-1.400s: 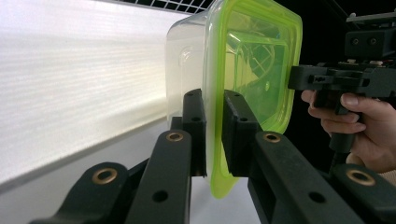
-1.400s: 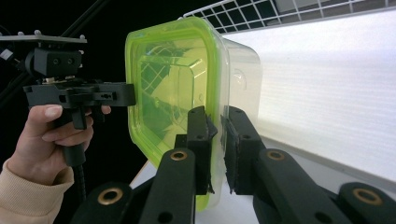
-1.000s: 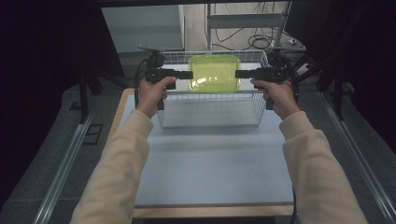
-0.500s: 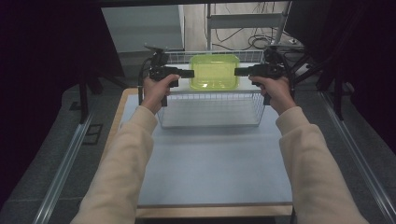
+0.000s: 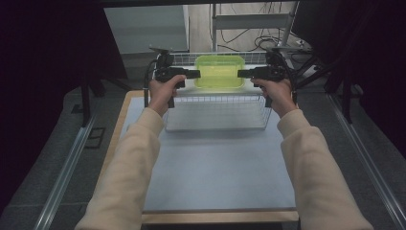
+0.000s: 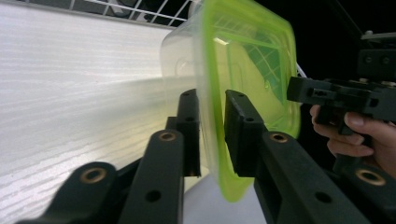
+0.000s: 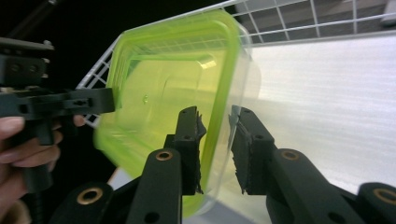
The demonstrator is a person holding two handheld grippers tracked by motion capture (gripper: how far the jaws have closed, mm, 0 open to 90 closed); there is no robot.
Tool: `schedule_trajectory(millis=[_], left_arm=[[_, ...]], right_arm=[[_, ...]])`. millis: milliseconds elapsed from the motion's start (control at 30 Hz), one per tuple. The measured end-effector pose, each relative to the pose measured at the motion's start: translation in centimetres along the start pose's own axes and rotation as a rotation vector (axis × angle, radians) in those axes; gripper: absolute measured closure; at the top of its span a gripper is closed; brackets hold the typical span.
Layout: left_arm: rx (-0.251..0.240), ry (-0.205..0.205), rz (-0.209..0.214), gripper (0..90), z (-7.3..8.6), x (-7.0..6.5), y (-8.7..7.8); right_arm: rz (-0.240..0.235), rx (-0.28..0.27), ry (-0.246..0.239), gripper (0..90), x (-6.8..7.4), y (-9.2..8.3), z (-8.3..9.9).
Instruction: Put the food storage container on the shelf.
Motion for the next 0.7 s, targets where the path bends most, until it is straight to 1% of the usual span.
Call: schedule_trajectory(millis=[33,67,133,200,267,300,333,367,400,433,467,500,533,633,700], left_arm=[[-0.001,-0.002,-0.006,73.4,0.0,0.1,0.1],[-0.003,-0.006,-0.006,73.4,0.0,0.3,0.2],[-0.008,-0.016,0.006,72.7,-0.1,0.6,0.3],[-0.009,-0.017,0.005,72.4,-0.1,0.6,0.4],[-0.004,-0.015,0.004,69.1,0.0,0.7,0.5],[-0.004,-0.015,0.004,67.7,0.0,0.7,0.5],[-0.006,-0.015,0.005,67.7,0.0,0.7,0.6],[-0.011,-0.012,0.000,64.4,0.0,0.7,0.6],[-0.026,-0.015,-0.005,56.0,0.0,0.7,0.5],[-0.032,-0.010,-0.003,56.0,0.0,0.7,0.4],[-0.044,-0.011,0.006,49.8,-0.1,0.7,0.4],[-0.044,-0.003,0.004,47.0,-0.1,0.7,0.2],[-0.053,0.003,0.003,47.0,-0.1,0.6,0.1],[-0.085,0.011,0.002,39.8,-0.1,0.4,-0.5],[-0.104,0.024,-0.006,37.4,0.0,0.3,-1.0]], right_arm=[[0.009,-0.001,0.003,70.3,0.0,0.4,0.1],[0.009,-0.001,0.003,70.3,0.0,0.4,0.1],[0.005,-0.008,0.020,69.7,-0.3,0.6,0.1],[0.005,-0.010,0.020,69.4,-0.4,0.6,0.1],[0.020,-0.007,0.010,65.6,-0.5,0.7,0.1],[0.020,-0.007,0.010,65.6,-0.5,0.7,0.1],[0.027,-0.008,0.003,63.9,-0.6,0.7,0.1],[0.036,-0.012,-0.005,60.0,-0.6,0.6,0.1],[0.047,-0.019,-0.011,53.1,-0.7,0.6,0.1],[0.047,-0.019,-0.011,53.1,-0.7,0.6,0.1],[0.046,-0.025,-0.010,51.3,-0.8,0.5,0.2],[0.041,-0.030,-0.009,50.6,-0.9,0.3,0.2],[0.041,-0.030,-0.009,50.6,-0.9,0.3,0.2],[0.028,-0.047,-0.016,47.5,-0.9,-0.2,0.2],[0.027,-0.071,-0.039,45.6,-0.6,-0.8,0.2]])
Point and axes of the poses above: each handheld gripper's, and its own axes: y roughly forward along the jaws, z roughly out of its underside, x roughly to its left, the point moved 5 cm from there along y, roughly forward along the jaws
